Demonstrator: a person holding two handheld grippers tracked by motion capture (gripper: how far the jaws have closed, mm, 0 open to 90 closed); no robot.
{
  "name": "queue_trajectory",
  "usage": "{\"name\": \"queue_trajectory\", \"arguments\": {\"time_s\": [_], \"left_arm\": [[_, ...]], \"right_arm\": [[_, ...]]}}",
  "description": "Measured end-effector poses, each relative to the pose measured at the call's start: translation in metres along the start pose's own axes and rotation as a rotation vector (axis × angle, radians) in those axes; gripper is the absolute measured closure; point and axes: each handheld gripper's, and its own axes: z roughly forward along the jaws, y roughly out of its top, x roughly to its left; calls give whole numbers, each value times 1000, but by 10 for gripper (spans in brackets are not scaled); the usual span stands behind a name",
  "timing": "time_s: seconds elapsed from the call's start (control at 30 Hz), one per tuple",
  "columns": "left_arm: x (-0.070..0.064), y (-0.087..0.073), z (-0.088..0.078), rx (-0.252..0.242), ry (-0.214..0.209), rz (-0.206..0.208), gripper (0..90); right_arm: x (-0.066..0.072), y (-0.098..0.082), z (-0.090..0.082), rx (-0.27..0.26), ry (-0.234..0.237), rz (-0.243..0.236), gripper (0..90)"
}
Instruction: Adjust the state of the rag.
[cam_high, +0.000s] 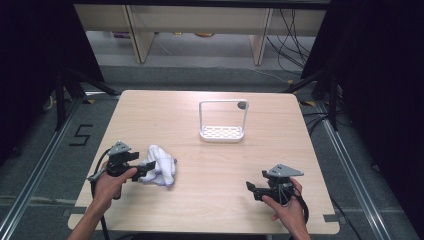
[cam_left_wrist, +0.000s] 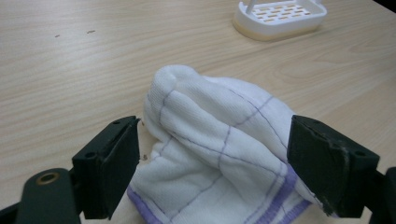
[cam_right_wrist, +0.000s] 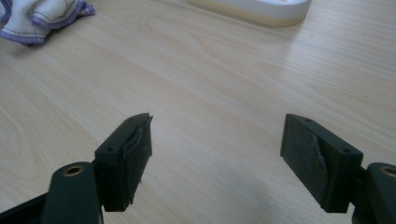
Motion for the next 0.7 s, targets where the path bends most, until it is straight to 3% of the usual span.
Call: {"name": "queue_trajectory", "arguments": {"time_s": [0.1,0.17,0.27,0.33,0.37,0.4,0.43,0.5,0.6,0.63,0.7], "left_arm": [[2,2,4,-6,-1,-39,194],[3,1,7,16,-1,-30,211],[8,0,9,68,-6,-5,268],[7,-1,13,48,-12,-25,298],[9,0,14,76,-18,4,333],[6,-1,18,56,-26,-21,350],[9,-1,18,91,-40,21,374],[8,-2,24,77,-58,6,451],[11,-3,25,64,-69,37,651],[11,-3,24,70,-68,61,714],[8,-3,23,51,-72,68,789]], "right_arm": [[1,0,0,-1,-3,-1,256],[2,0,0,-5,-23,0,256],[1,0,0,-2,-16,-2,256],[1,0,0,-1,-13,-2,256],[1,0,0,-1,-18,-3,256],[2,0,0,4,-25,-6,256],[2,0,0,5,-22,-5,256],[2,0,0,4,-23,-6,257],[1,0,1,7,6,-6,259],[1,0,1,2,-3,-5,259],[2,0,1,-3,-16,-3,262]]}}
